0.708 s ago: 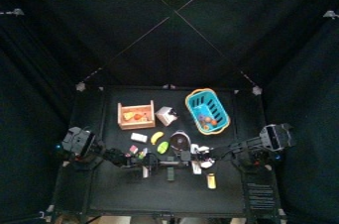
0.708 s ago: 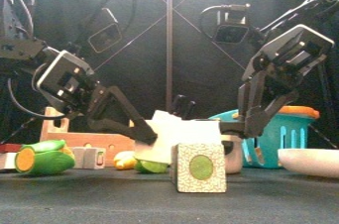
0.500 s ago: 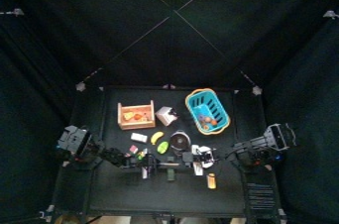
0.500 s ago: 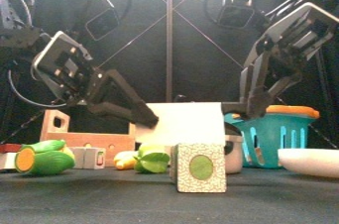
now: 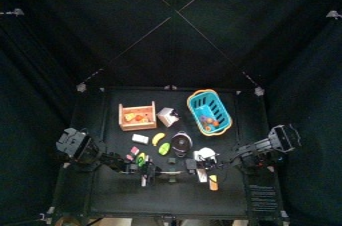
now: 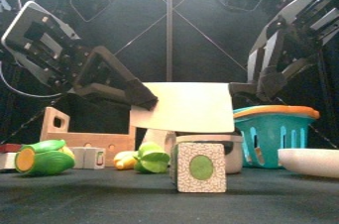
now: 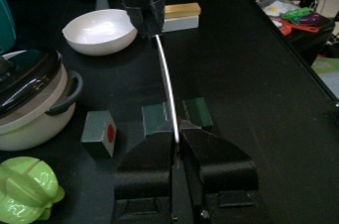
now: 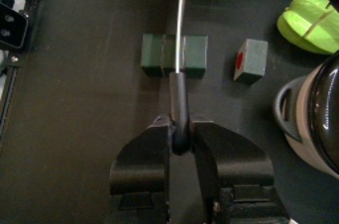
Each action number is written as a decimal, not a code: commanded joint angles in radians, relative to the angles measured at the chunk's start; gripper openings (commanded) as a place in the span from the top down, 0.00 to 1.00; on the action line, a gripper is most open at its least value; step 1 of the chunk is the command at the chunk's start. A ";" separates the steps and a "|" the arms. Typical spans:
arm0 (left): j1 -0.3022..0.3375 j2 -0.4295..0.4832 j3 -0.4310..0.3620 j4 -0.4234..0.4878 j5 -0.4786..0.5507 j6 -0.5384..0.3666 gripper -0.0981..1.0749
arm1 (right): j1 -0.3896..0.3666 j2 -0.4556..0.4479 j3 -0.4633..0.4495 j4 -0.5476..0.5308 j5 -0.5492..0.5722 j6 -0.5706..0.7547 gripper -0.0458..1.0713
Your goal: Cut sushi piece
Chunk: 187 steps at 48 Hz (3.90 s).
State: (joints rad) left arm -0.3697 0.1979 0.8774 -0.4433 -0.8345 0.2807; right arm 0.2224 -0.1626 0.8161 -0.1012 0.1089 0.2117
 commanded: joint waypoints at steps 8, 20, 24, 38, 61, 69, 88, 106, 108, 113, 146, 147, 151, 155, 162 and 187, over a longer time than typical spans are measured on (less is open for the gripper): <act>0.006 0.003 -0.041 -0.009 -0.011 0.000 0.55 | -0.006 -0.006 -0.020 0.000 -0.015 -0.002 0.54; 0.006 0.011 -0.041 -0.012 -0.011 0.000 0.55 | -0.008 -0.005 -0.015 0.002 -0.015 -0.002 0.54; 0.008 0.015 -0.043 -0.015 -0.011 0.000 0.55 | -0.009 -0.003 -0.015 0.002 -0.015 -0.002 0.54; 0.011 0.029 -0.043 -0.018 -0.011 0.000 0.55 | -0.014 0.008 -0.015 -0.002 -0.015 -0.002 0.54; 0.011 0.006 -0.037 -0.017 -0.011 0.002 0.55 | -0.015 -0.028 -0.014 -0.008 -0.015 -0.002 0.55; 0.012 0.006 -0.037 -0.018 -0.011 0.003 0.55 | -0.017 -0.026 -0.014 -0.008 -0.015 -0.002 0.55; 0.014 0.011 -0.037 -0.017 -0.011 0.003 0.55 | -0.025 -0.011 -0.008 -0.006 -0.015 -0.002 0.55; 0.014 0.020 -0.035 -0.018 -0.011 0.002 0.55 | -0.025 0.015 -0.002 0.003 -0.017 -0.002 0.55; 0.014 0.021 -0.037 -0.018 -0.011 0.002 0.55 | -0.025 0.020 -0.002 0.005 -0.020 -0.002 0.55; 0.014 0.031 -0.038 -0.017 -0.011 0.000 0.55 | -0.025 0.035 -0.003 0.011 -0.020 -0.002 0.55; 0.005 0.124 -0.063 -0.087 0.058 -0.002 0.55 | -0.015 0.149 -0.034 0.038 -0.046 0.000 0.55; 0.005 0.126 -0.063 -0.087 0.063 -0.002 0.55 | -0.015 0.152 -0.035 0.041 -0.046 0.000 0.55; 0.002 0.129 -0.071 -0.089 0.078 -0.003 0.55 | -0.006 0.166 -0.038 0.057 -0.046 0.000 0.55; -0.003 0.129 -0.080 -0.092 0.080 -0.003 0.55 | 0.005 0.173 -0.040 0.067 -0.046 0.000 0.55; -0.009 0.127 -0.094 -0.092 0.081 -0.003 0.55 | 0.018 0.169 -0.043 0.086 -0.046 0.000 0.55; -0.028 0.103 -0.103 -0.092 0.094 0.000 0.55 | 0.037 0.160 -0.066 0.086 -0.029 -0.002 0.55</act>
State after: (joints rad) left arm -0.4065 0.3191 0.8038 -0.5369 -0.7378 0.2777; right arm 0.2623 0.0092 0.7839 -0.0107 0.0828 0.2132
